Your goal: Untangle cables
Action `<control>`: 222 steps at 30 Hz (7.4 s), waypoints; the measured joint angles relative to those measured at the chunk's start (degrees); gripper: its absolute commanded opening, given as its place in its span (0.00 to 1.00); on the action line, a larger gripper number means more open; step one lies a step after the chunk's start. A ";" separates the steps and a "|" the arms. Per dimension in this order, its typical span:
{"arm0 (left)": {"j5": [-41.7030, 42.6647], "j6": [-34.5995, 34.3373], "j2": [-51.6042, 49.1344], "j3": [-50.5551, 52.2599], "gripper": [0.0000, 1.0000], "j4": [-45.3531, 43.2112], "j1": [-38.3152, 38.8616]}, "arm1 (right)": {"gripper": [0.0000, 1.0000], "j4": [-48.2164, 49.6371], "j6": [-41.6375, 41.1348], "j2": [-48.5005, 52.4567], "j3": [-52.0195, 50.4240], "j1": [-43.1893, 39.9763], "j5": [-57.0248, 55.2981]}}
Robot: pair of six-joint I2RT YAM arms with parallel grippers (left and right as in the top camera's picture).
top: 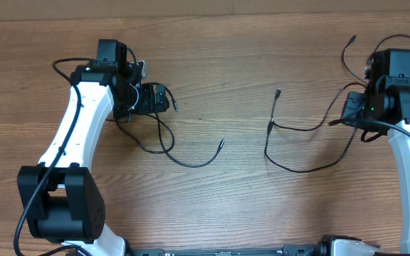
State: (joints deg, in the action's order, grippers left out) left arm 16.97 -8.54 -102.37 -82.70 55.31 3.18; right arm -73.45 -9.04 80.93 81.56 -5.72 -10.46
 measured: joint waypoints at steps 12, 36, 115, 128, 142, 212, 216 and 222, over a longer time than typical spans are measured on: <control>0.02 0.02 0.00 0.00 0.99 0.00 0.00 | 0.04 6.38 -1.20 0.02 0.00 -16.87 -3.91; 0.00 0.00 0.00 0.00 1.00 0.00 0.00 | 0.04 33.09 4.68 12.33 -0.26 -29.64 1.42; 0.02 0.02 0.00 0.00 1.00 0.00 0.00 | 1.00 14.34 2.78 9.18 -0.52 9.07 29.24; -6.60 0.02 0.00 0.00 0.99 -0.66 -0.42 | 1.00 14.97 -2.38 9.18 -0.52 30.80 22.16; -16.70 -5.86 0.00 0.00 1.00 0.81 -20.24 | 1.00 19.89 -6.49 11.43 -0.52 43.21 20.33; -17.68 -6.14 0.00 0.00 1.00 0.85 -24.44 | 0.04 28.39 -6.49 26.08 4.94 53.33 -3.85; -17.68 -6.14 0.00 0.00 1.00 0.87 -24.44 | 0.04 28.44 -4.59 16.59 8.90 53.11 -10.47; -17.68 -6.14 0.00 0.00 1.00 0.87 -24.46 | 0.04 29.90 -1.88 4.74 12.87 53.11 -17.44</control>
State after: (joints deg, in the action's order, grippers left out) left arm -0.71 -14.68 -102.37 -82.70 56.18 -21.28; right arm -43.55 -10.92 85.67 94.43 47.40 -27.90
